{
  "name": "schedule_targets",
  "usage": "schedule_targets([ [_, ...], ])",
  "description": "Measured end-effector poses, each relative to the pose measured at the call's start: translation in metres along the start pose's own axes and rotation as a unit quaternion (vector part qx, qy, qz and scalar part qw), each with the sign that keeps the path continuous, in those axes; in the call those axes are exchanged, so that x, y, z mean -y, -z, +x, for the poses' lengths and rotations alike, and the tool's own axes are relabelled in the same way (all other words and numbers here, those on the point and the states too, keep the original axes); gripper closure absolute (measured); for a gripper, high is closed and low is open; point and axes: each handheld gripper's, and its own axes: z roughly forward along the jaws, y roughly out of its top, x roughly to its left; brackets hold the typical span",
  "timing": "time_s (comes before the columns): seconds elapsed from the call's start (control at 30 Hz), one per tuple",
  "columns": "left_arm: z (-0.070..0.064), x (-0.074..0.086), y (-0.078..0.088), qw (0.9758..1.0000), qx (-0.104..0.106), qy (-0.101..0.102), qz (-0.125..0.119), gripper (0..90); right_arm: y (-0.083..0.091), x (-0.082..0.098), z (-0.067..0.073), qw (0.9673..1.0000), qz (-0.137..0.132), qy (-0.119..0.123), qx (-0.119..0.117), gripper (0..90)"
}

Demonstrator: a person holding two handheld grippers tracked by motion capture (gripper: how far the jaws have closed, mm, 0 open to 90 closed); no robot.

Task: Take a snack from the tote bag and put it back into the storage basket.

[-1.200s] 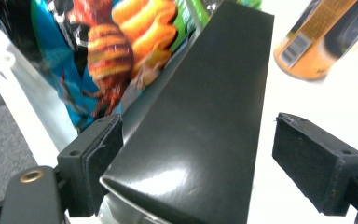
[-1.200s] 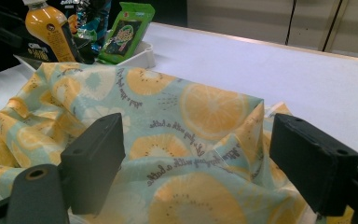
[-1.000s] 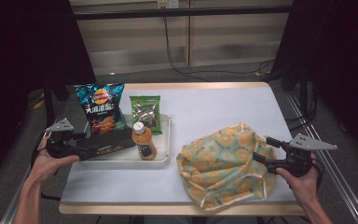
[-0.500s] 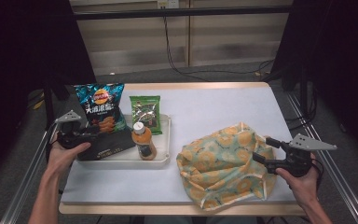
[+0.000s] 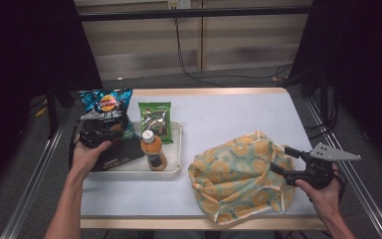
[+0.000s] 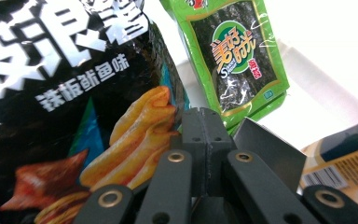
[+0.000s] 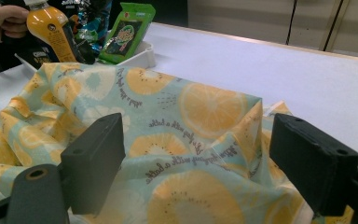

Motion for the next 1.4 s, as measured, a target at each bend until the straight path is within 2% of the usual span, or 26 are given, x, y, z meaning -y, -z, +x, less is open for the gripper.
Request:
schedule_targets([
  [0.07, 0.0, 0.001, -0.004, 1.0, -0.005, 0.005, 0.006, 87.9, 0.0, 0.001, 0.0, 1.0, 0.002, 0.001, -0.002, 18.0],
  [0.13, -0.001, 0.002, -0.009, 0.9996, -0.012, 0.002, 0.025, 85.2, 0.0, 0.0, 0.0, 1.0, 0.001, 0.001, -0.001, 18.1],
  [0.17, -0.001, 0.003, -0.011, 0.9996, -0.005, 0.003, 0.026, 85.2, 0.0, 0.0, 0.0, 1.0, 0.0, 0.0, -0.001, 18.2],
  [0.27, -0.005, 0.004, -0.015, 0.9992, -0.002, -0.008, 0.039, 85.0, 0.0, 0.0, -0.001, 1.0, 0.0, 0.002, -0.001, 18.2],
  [0.33, -0.008, 0.005, -0.015, 0.999, -0.003, -0.011, 0.042, 85.0, 0.001, 0.0, 0.0, 1.0, -0.001, 0.001, 0.0, 18.2],
  [0.43, -0.01, 0.006, -0.014, 0.9986, 0.011, -0.016, 0.048, 85.1, 0.001, 0.0, -0.001, 1.0, 0.001, 0.0, 0.0, 18.2],
  [0.6, -0.016, 0.009, -0.013, 0.9978, 0.018, -0.029, 0.056, 85.1, 0.0, 0.0, 0.0, 1.0, 0.0, 0.001, -0.001, 18.2],
  [0.8, -0.018, 0.012, -0.009, 0.9976, 0.022, -0.034, 0.057, 85.0, 0.0, 0.0, 0.0, 1.0, 0.0, 0.0, 0.0, 18.2],
  [0.87, -0.019, 0.014, -0.008, 0.9975, 0.032, -0.035, 0.052, 85.0, 0.0, 0.0, 0.0, 1.0, -0.001, 0.001, -0.001, 18.2],
  [0.9, -0.019, 0.014, -0.007, 0.9971, 0.025, -0.042, 0.058, 85.0, 0.0, 0.0, 0.0, 1.0, 0.0, -0.001, 0.001, 18.2],
  [0.93, -0.02, 0.015, -0.007, 0.9973, 0.027, -0.04, 0.056, 85.0, 0.0, 0.0, 0.0, 1.0, 0.0, 0.001, -0.001, 18.2],
  [0.97, -0.019, 0.016, -0.006, 0.9967, 0.034, -0.046, 0.058, 85.1, 0.0, 0.0, -0.001, 1.0, 0.001, 0.002, -0.002, 18.2],
  [1.03, -0.02, 0.017, -0.005, 0.9965, 0.031, -0.049, 0.061, 85.1, 0.0, 0.0, 0.0, 1.0, -0.001, 0.0, -0.002, 18.3],
  [1.07, -0.02, 0.017, -0.004, 0.996, 0.04, -0.052, 0.06, 86.7, 0.0, 0.0, 0.0, 1.0, 0.0, 0.0, 0.0, 18.3],
  [1.1, -0.02, 0.017, -0.004, 0.9957, 0.037, -0.06, 0.06, 88.9, -0.001, 0.0, 0.0, 1.0, 0.0, -0.001, 0.0, 18.3],
  [1.13, -0.021, 0.018, -0.004, 0.9963, 0.04, -0.049, 0.058, 88.9, -0.001, 0.0, 0.001, 1.0, 0.0, -0.001, -0.001, 18.3],
  [1.17, -0.021, 0.018, -0.004, 0.9962, 0.04, -0.049, 0.059, 88.6, -0.001, 0.0, 0.001, 1.0, 0.0, -0.001, 0.0, 18.3],
  [1.2, -0.021, 0.018, -0.004, 0.9963, 0.038, -0.049, 0.059, 86.7, 0.0, 0.0, 0.001, 1.0, -0.001, 0.0, 0.0, 18.3],
  [1.27, -0.02, 0.018, -0.002, 0.9952, 0.058, -0.05, 0.061, 87.4, -0.001, 0.0, 0.0, 1.0, 0.001, -0.001, 0.0, 18.3],
  [1.3, -0.021, 0.018, -0.001, 0.9954, 0.053, -0.052, 0.06, 87.4, -0.001, 0.0, 0.001, 1.0, 0.0, -0.001, 0.0, 18.3],
  [1.4, -0.022, 0.02, -0.001, 0.9949, 0.06, -0.055, 0.059, 87.9, 0.0, 0.0, 0.0, 1.0, 0.0, 0.002, -0.001, 18.3],
])
